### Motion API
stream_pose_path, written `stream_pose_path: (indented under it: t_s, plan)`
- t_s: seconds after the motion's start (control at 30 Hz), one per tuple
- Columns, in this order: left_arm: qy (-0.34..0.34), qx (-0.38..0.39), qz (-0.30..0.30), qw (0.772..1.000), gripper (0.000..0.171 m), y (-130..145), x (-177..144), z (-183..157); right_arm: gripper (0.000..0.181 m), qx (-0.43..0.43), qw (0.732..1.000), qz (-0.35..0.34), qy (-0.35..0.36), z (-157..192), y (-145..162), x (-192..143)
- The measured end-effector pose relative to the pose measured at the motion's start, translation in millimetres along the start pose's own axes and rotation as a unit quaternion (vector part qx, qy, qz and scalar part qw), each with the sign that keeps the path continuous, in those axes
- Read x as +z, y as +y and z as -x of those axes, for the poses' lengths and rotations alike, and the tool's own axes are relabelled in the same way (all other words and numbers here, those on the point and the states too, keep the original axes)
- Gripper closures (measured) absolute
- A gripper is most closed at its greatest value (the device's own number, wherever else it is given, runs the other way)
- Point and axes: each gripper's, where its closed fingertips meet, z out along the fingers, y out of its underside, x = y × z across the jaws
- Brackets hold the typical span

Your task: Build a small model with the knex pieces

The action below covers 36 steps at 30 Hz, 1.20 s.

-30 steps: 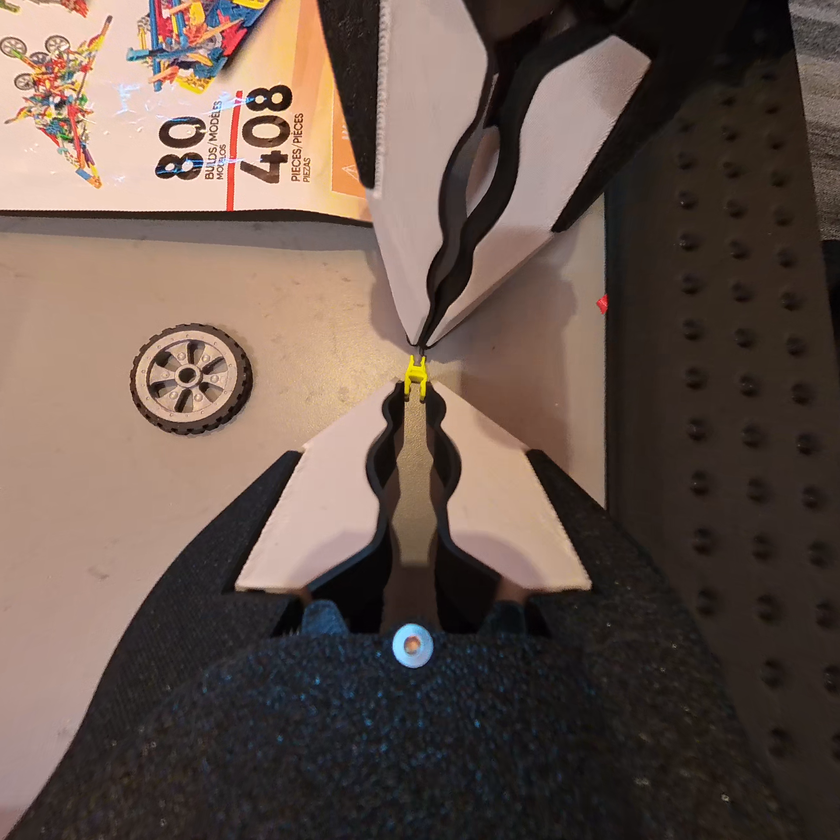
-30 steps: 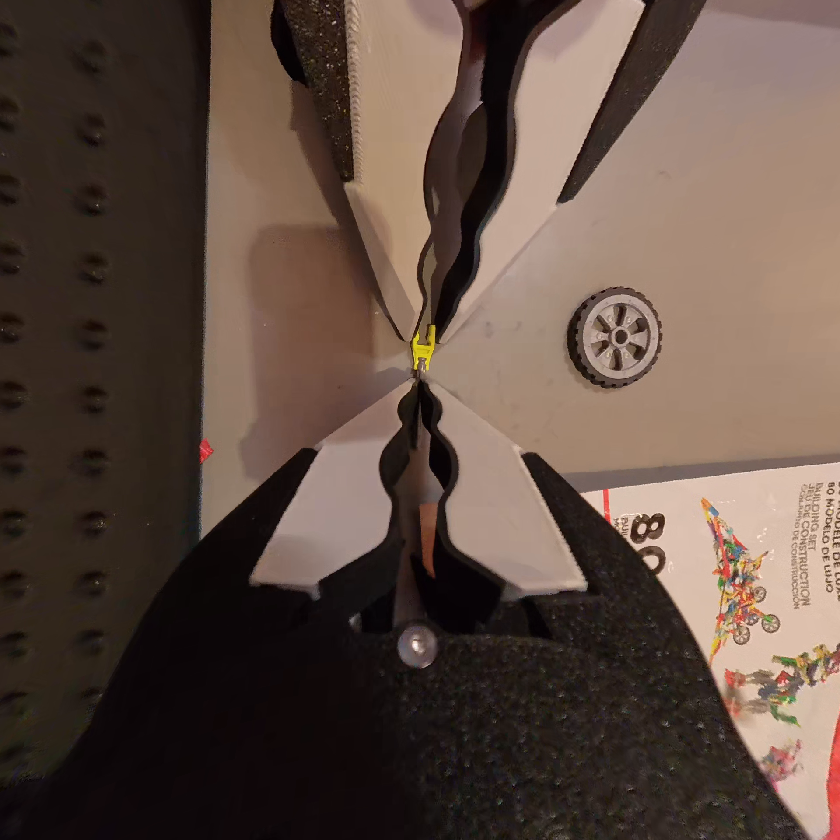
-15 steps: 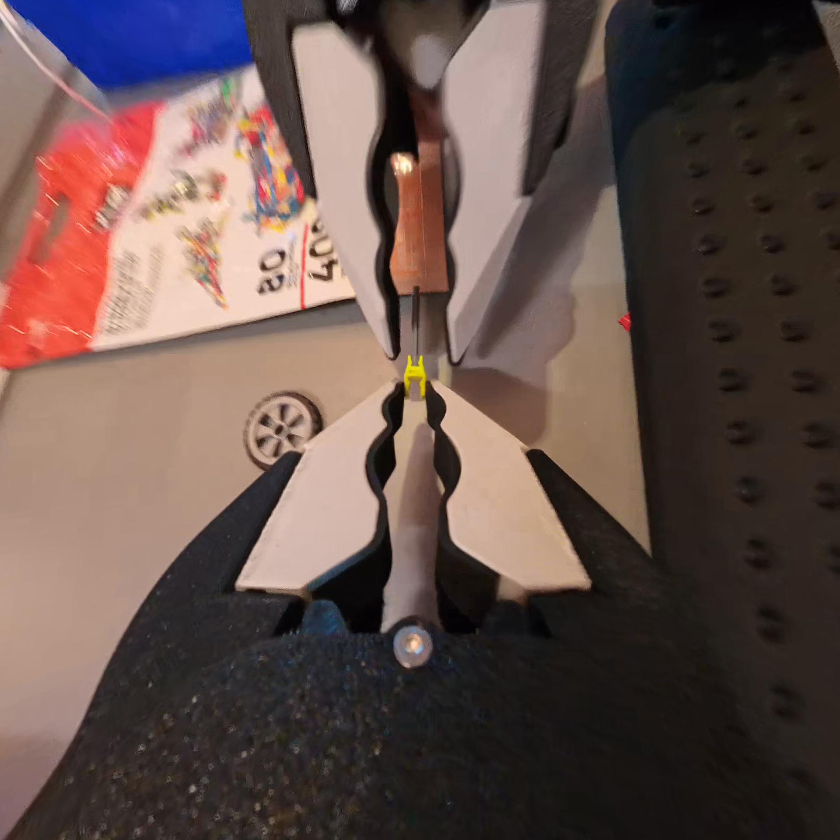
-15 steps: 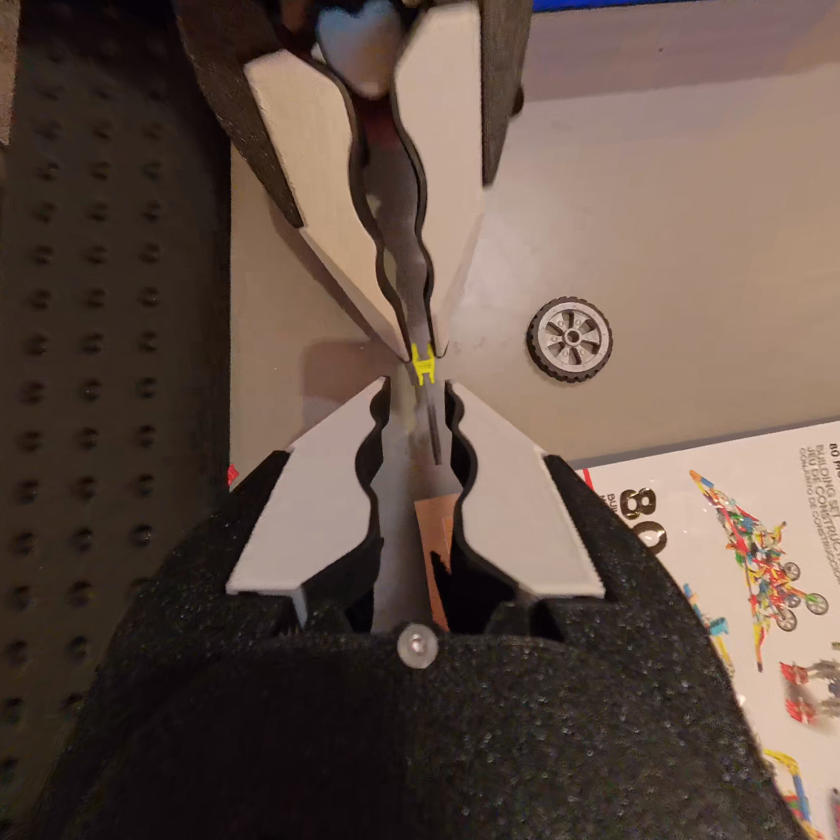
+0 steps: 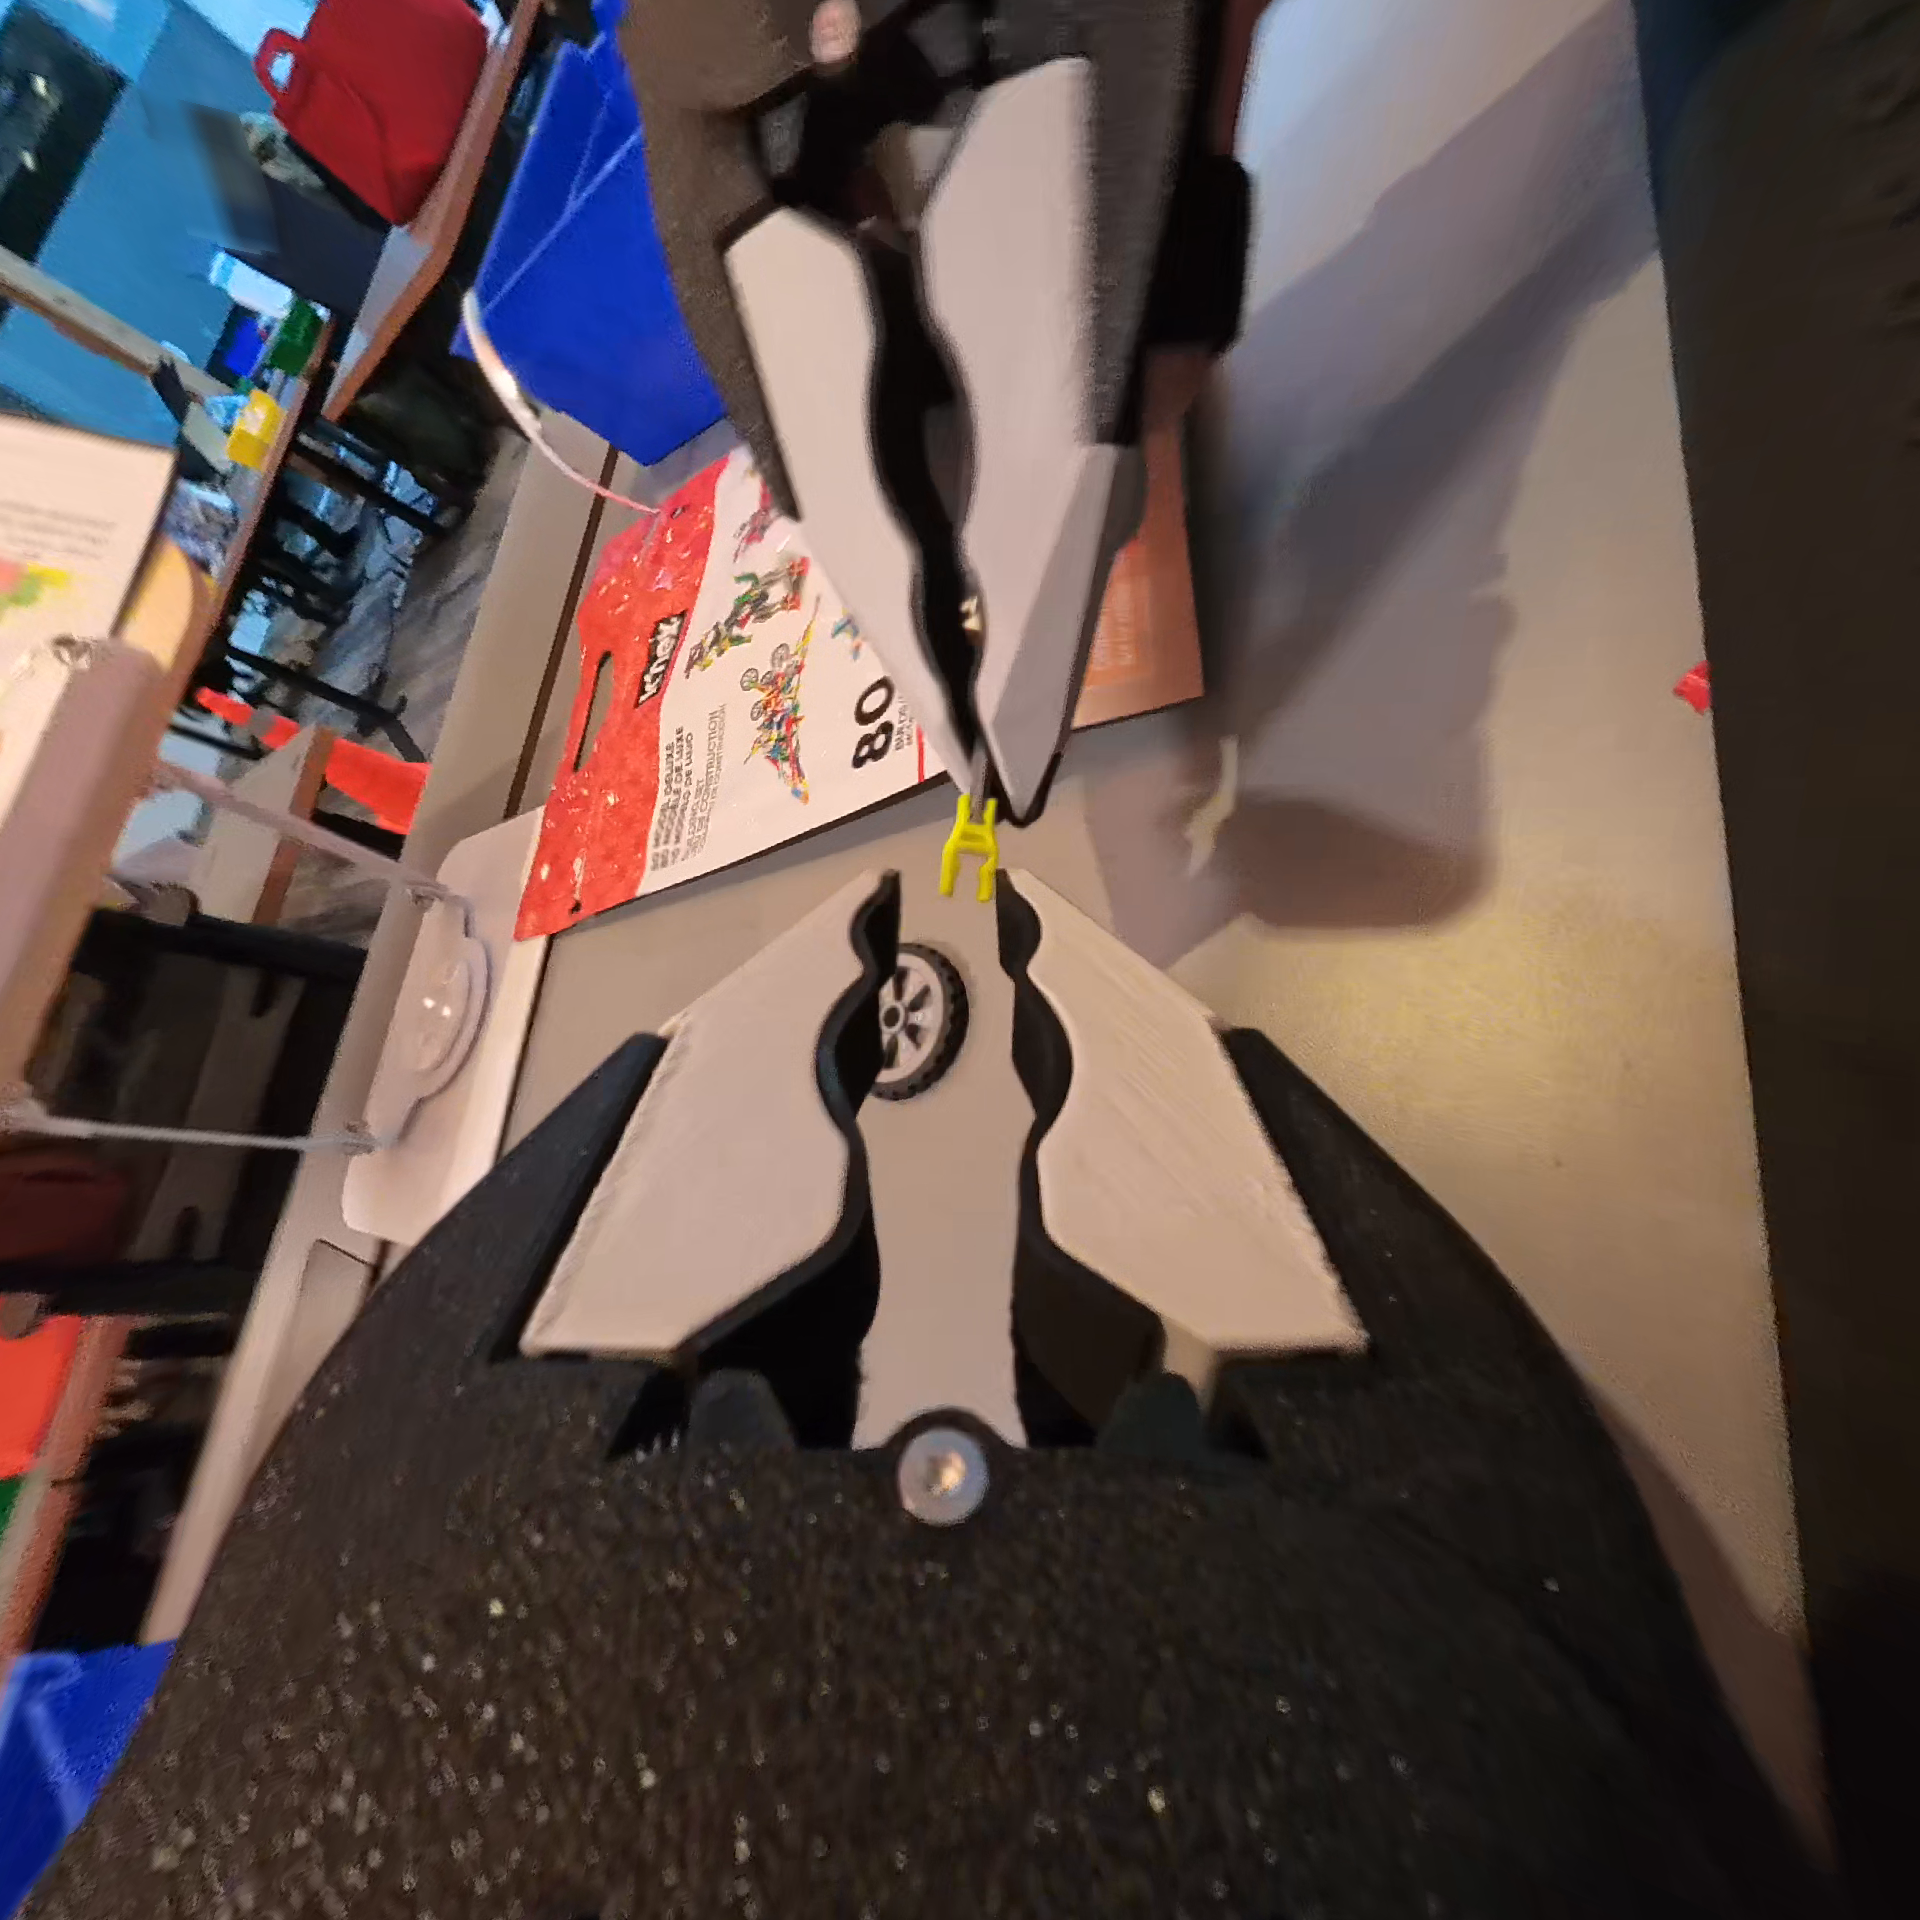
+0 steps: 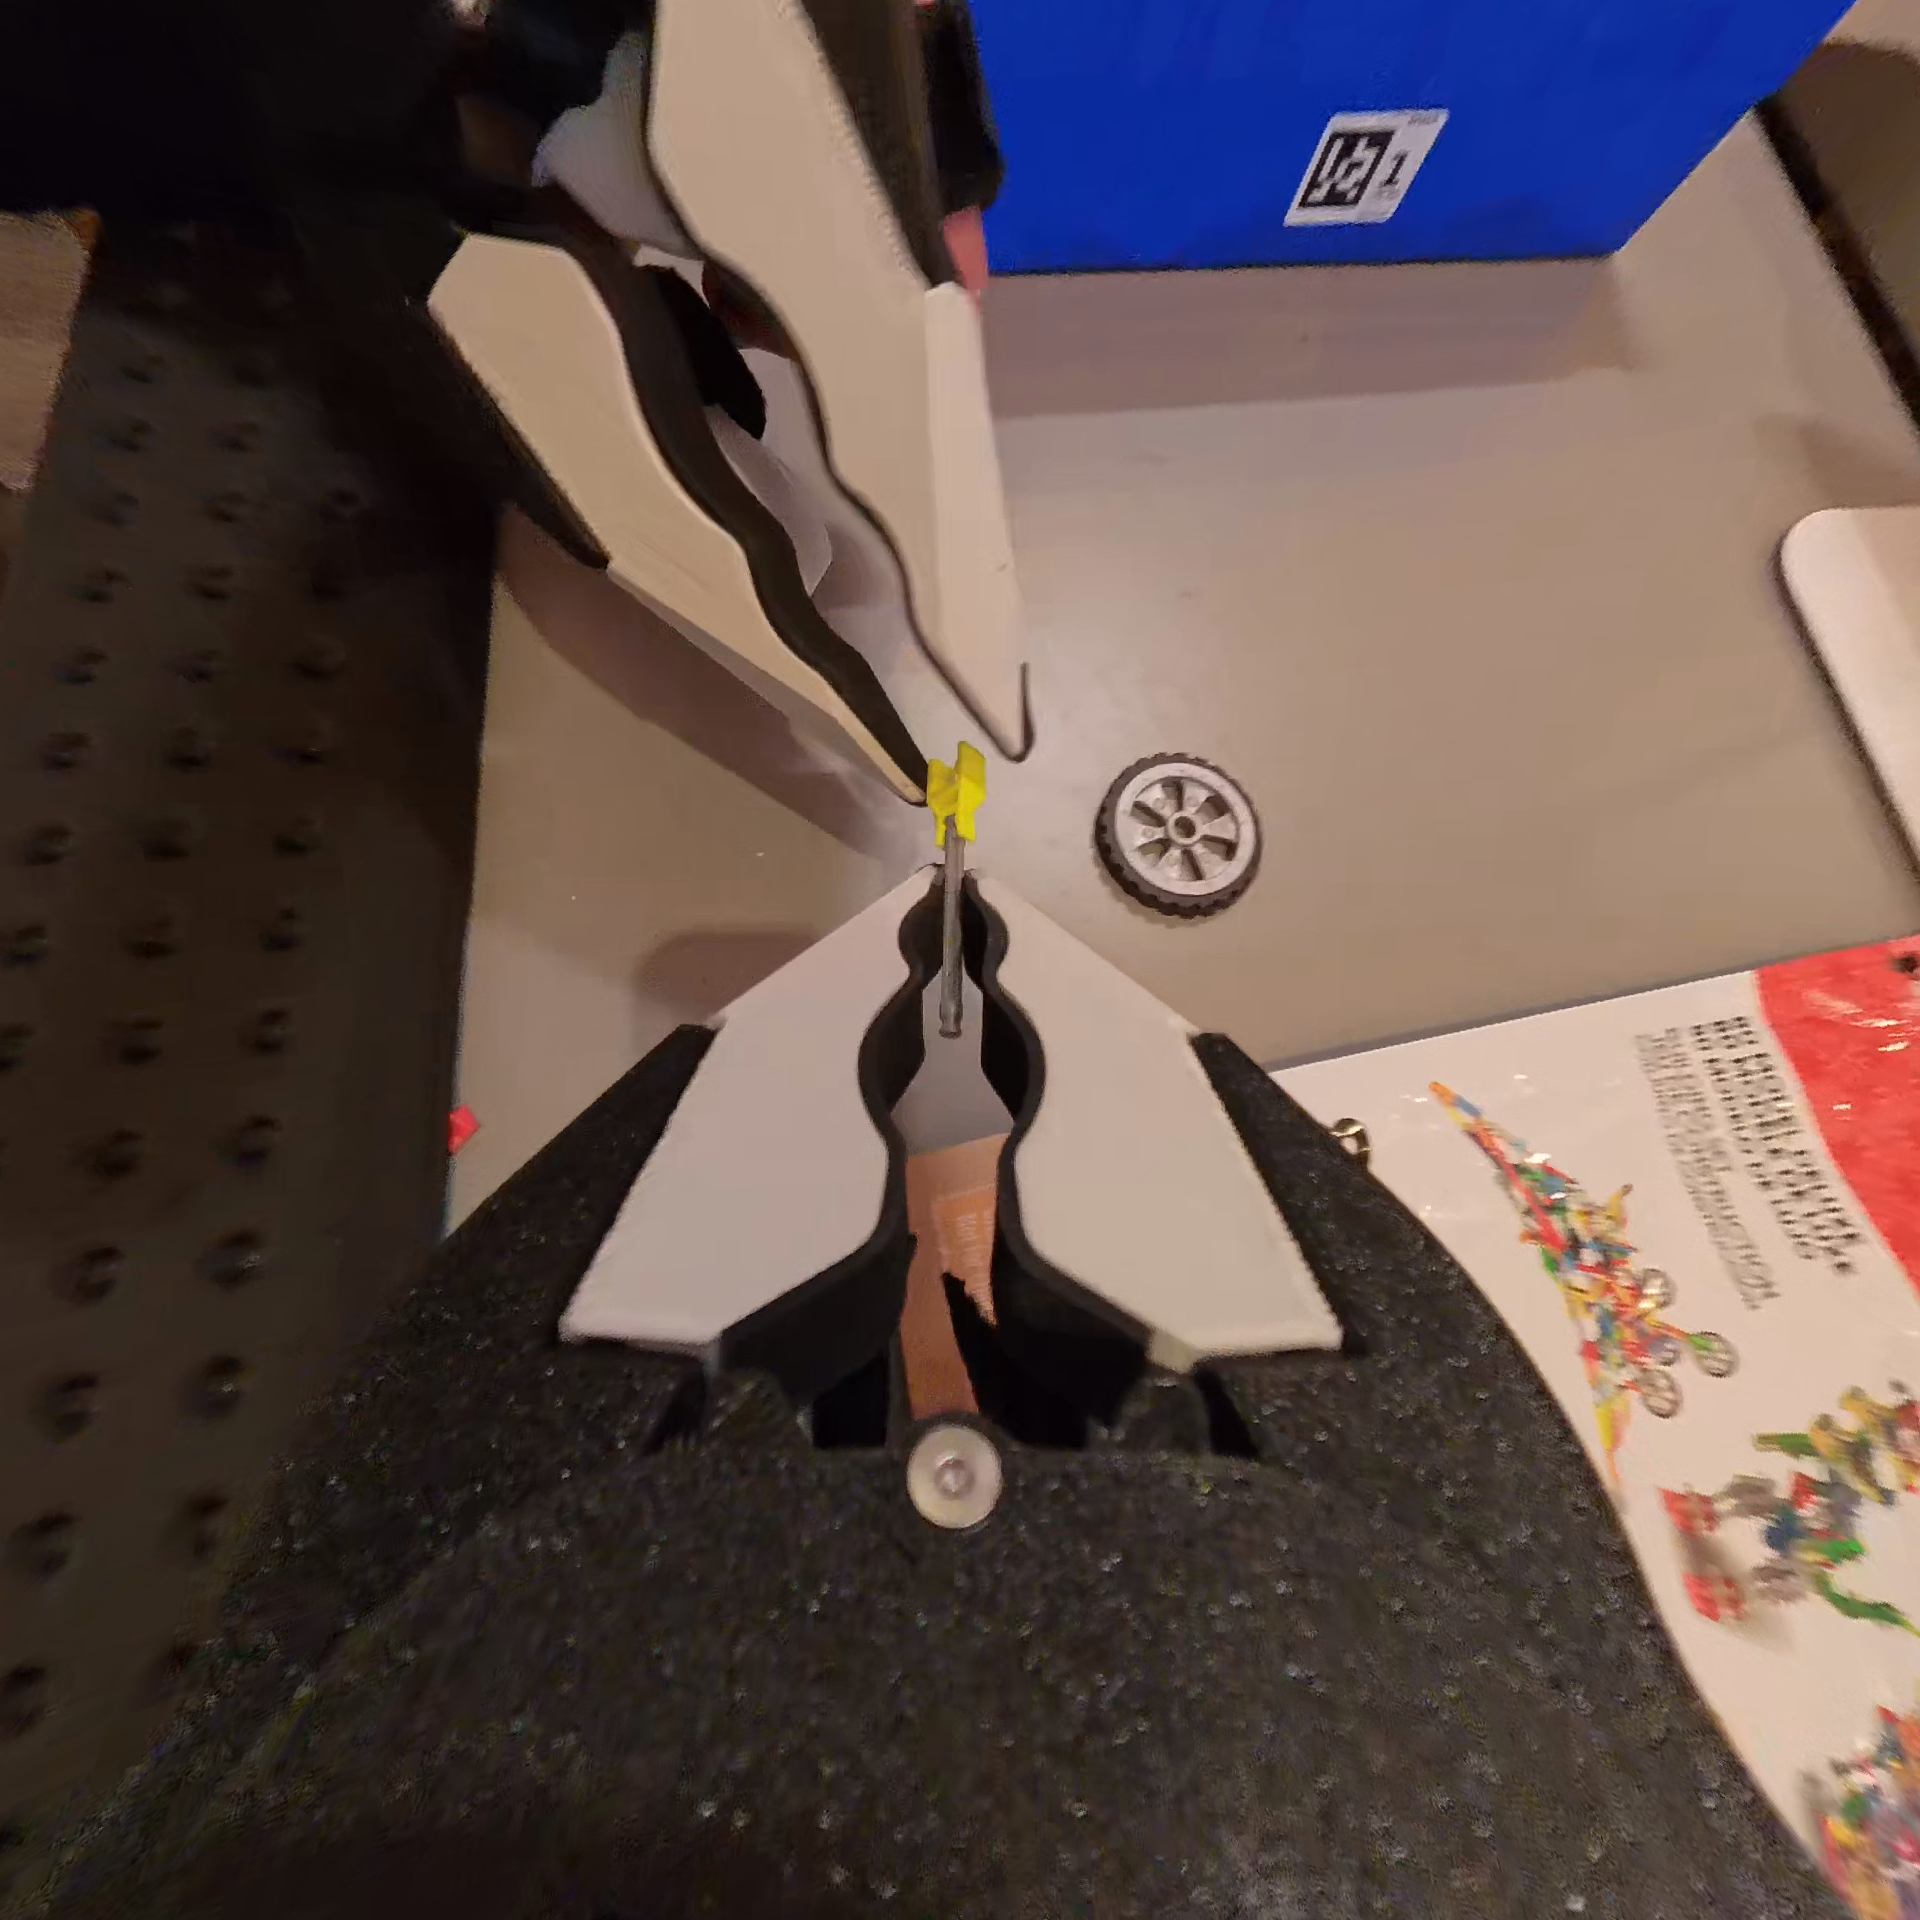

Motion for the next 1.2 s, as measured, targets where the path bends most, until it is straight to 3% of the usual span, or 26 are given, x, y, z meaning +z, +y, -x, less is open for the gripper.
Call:
stream_pose_path:
  t_s: [0.07, 0.17, 0.37, 0.6, 0.83, 1.2]
  plan:
    - [0.013, -0.063, -0.012, 0.998, 0.147, 1.4, -0.2, 5.6, 0.180, -0.026, 0.999, -0.007, 0.018, -1.8, -4.2, -2.0]
    - [0.071, -0.151, -0.056, 0.984, 0.155, -6.4, -3.8, 2.8, 0.180, -0.072, 0.996, 0.006, 0.054, -5.8, -5.4, -0.8]
    - [0.085, -0.190, -0.070, 0.976, 0.163, -6.5, -4.7, 5.6, 0.180, -0.111, 0.989, 0.002, 0.094, -10.0, -13.2, -0.4]
    - [0.040, -0.153, -0.051, 0.986, 0.167, -5.3, 0.7, 11.4, 0.169, -0.103, 0.987, -0.006, 0.119, -18.1, -17.5, -4.4]
    - [-0.010, -0.139, -0.032, 0.990, 0.167, -3.8, -1.1, 23.3, 0.178, -0.095, 0.987, 0.019, 0.130, -25.4, -22.9, -2.4]
    - [-0.161, -0.194, -0.089, 0.964, 0.161, 10.1, -37.7, 91.2, 0.178, -0.099, 0.975, 0.001, 0.201, -64.8, -83.8, 7.3]
